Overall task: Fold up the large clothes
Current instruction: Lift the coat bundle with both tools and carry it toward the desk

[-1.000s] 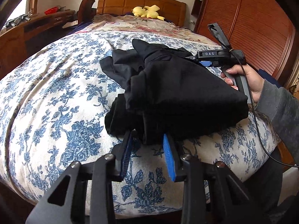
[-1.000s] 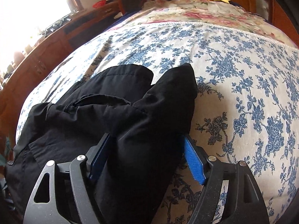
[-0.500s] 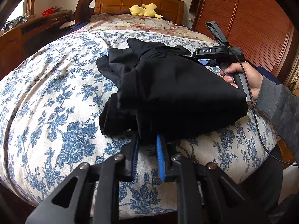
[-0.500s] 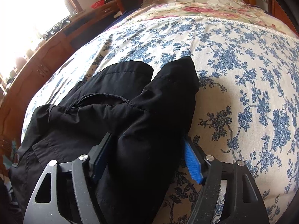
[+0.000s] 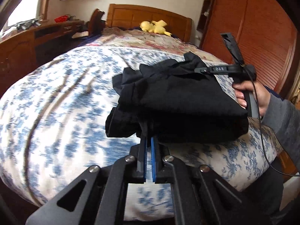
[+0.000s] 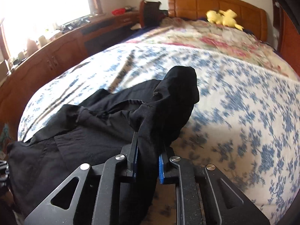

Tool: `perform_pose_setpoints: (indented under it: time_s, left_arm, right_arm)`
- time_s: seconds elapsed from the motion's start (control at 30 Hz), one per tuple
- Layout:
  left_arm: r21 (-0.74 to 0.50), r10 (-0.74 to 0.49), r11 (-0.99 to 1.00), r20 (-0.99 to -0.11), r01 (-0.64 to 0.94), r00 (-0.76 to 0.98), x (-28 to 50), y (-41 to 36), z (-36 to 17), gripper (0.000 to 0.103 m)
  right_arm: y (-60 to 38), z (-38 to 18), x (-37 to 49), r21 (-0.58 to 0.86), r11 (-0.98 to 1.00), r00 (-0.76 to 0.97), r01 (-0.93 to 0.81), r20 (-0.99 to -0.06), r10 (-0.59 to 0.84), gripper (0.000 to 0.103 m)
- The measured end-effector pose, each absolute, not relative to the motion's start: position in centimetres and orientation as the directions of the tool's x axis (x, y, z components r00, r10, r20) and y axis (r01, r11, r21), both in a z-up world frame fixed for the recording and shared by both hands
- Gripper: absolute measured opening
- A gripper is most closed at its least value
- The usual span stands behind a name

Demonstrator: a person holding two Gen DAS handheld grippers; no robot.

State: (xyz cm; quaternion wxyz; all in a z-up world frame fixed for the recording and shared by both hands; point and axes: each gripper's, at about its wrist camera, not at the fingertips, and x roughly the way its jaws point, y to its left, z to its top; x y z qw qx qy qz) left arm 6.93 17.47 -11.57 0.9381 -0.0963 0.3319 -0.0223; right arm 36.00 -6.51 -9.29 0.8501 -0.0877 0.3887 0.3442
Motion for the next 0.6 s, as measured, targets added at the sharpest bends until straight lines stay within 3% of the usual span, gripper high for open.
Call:
perform_pose_setpoints:
  time_s: [0.6]
  left_arm:
    - [-0.094, 0.284, 0.906, -0.586, -0.412, 0.759, -3.9, 40.8, -10.1, 0.001]
  right_arm:
    - [23.3, -7.2, 27.4, 0.075, 0.504, 0.330, -0.860, -0.671, 0.664, 0.012]
